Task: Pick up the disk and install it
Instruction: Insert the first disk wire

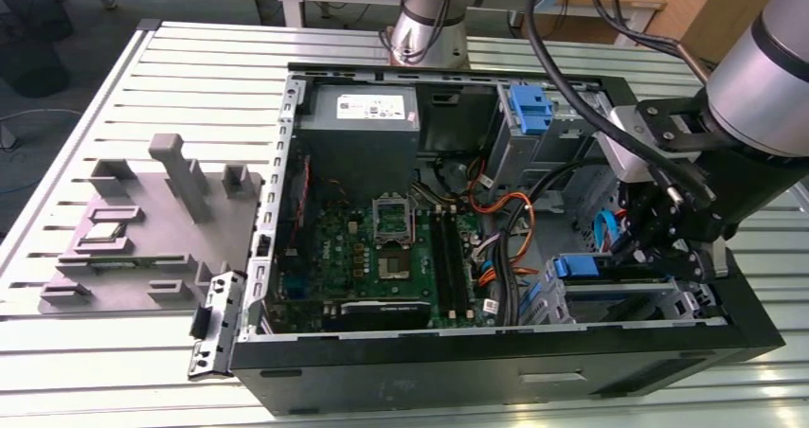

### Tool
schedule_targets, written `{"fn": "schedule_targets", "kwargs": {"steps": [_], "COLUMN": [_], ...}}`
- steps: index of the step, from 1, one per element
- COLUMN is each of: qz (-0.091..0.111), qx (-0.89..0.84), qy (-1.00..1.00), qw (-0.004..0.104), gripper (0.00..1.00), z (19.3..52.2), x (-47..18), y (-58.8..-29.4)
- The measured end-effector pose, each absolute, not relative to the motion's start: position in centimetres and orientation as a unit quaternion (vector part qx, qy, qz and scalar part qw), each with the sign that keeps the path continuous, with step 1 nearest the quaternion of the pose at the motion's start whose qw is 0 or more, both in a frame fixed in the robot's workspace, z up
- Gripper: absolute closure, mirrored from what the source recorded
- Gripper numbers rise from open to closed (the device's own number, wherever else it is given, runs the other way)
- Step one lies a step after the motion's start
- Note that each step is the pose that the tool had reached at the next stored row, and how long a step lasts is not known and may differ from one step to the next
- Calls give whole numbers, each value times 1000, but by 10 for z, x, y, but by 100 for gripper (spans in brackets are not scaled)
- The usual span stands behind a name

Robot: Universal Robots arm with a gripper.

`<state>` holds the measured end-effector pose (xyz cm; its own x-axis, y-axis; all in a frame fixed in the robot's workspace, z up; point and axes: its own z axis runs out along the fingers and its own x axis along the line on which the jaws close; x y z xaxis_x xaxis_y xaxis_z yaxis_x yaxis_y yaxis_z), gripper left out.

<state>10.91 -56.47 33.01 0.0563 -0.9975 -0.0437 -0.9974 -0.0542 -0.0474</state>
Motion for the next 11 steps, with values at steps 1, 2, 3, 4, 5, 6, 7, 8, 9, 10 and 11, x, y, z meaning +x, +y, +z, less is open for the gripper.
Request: {"fn": "schedule_targets", "kwargs": {"steps": [1, 2, 3, 4, 5, 6, 7, 8, 9, 10, 11], "qz": [0, 0, 0, 0, 0, 0, 0, 0, 0, 0, 0], "qx": [-726, -726, -726, -726, -726, -726, -726, -726, -726, -726, -726], "qy": [687, 687, 687, 687, 687, 687, 687, 687, 687, 687, 687], "qw": [32, 32, 32, 32, 32, 32, 32, 32, 32, 32, 32], "gripper": [84, 84, 84, 84, 84, 84, 84, 84, 84, 84, 84], "z": [330, 330, 330, 330, 330, 330, 329, 329, 329, 329, 329], "x": [109, 109, 109, 109, 109, 109, 109, 109, 109, 109, 109], "y": [-565, -565, -565, -565, -565, -565, -565, -565, -565, -565, -565]}}
